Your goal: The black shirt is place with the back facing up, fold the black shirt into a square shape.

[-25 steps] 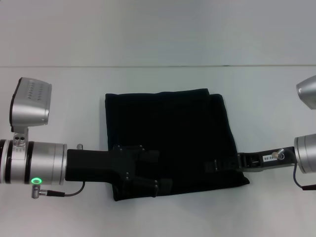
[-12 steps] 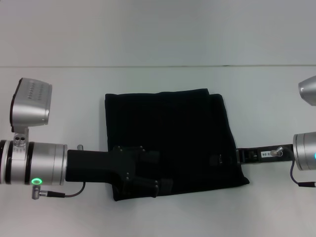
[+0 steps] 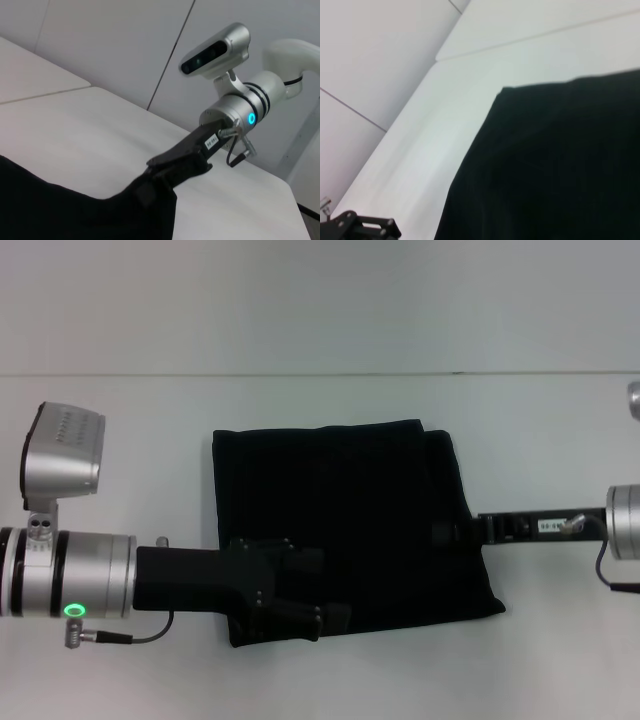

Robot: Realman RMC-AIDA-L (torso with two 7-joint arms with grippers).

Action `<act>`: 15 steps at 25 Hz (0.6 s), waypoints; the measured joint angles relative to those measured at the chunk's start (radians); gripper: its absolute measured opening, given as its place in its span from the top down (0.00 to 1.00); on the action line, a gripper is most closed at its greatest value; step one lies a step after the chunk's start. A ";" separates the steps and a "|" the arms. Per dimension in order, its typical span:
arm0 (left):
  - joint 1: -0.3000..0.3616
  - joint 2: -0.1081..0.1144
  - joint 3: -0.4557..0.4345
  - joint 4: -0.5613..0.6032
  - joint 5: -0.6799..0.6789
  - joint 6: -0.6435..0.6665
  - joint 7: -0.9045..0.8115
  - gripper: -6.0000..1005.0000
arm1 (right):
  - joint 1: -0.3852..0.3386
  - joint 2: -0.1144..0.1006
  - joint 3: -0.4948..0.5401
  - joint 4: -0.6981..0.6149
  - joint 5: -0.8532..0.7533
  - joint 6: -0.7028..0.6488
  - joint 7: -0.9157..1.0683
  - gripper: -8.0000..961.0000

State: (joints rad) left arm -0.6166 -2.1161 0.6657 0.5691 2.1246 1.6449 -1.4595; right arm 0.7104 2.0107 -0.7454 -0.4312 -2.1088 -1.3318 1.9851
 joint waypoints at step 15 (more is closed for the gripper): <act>0.002 0.002 -0.005 0.004 0.000 0.002 -0.052 0.05 | 0.025 -0.028 0.009 -0.149 0.003 -0.085 0.048 0.98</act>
State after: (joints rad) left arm -0.6151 -2.1137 0.6611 0.5735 2.1245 1.6467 -1.5112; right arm 0.7358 1.9830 -0.7366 -0.5799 -2.1061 -1.4171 2.0335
